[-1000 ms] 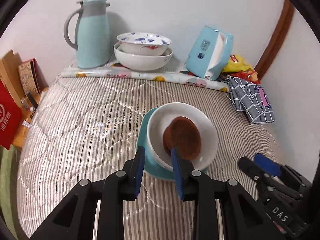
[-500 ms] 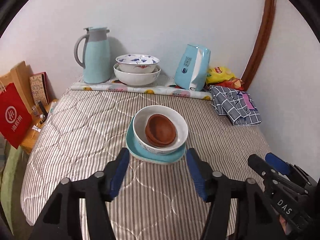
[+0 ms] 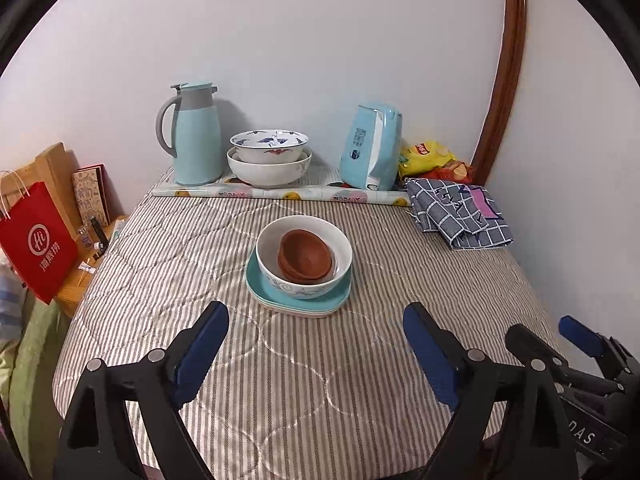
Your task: Organize plates and bowls
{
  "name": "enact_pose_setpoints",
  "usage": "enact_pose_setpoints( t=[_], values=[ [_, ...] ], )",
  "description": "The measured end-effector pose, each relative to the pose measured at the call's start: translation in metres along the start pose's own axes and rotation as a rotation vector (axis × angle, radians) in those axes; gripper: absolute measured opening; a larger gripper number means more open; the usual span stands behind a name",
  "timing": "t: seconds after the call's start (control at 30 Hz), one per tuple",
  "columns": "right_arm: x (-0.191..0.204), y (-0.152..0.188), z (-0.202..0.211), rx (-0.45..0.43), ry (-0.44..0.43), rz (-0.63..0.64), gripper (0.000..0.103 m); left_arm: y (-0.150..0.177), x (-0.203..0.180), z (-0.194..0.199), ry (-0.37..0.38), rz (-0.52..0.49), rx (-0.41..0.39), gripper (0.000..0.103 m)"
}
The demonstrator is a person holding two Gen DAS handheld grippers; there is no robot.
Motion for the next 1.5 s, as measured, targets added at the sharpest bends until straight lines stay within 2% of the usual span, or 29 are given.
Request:
enact_pose_setpoints(
  t=[0.07,0.43,1.5],
  values=[
    [-0.005,0.002,0.003,-0.004,0.024,0.003,0.093,0.001,-0.003,0.002,0.003,0.000,-0.001,0.089],
    [-0.014,0.007,0.010,-0.011,0.045,-0.003,0.094,0.005,-0.006,0.006,0.004,0.006,-0.004,0.089],
    [-0.006,0.010,0.015,-0.011,0.033,0.000,0.094,0.011,-0.004,0.012,-0.001,-0.004,-0.008,0.089]
  ],
)
Point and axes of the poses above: each gripper's, at about its wrist camera, not at the fingertips, and z roughly against the way its jaws point, x to its left, y to its underside, the point moved 10 cm from there along -z, roughly the way its jaws point, and after that the axes turned 8 degrees about x, right-handed, at the moved point
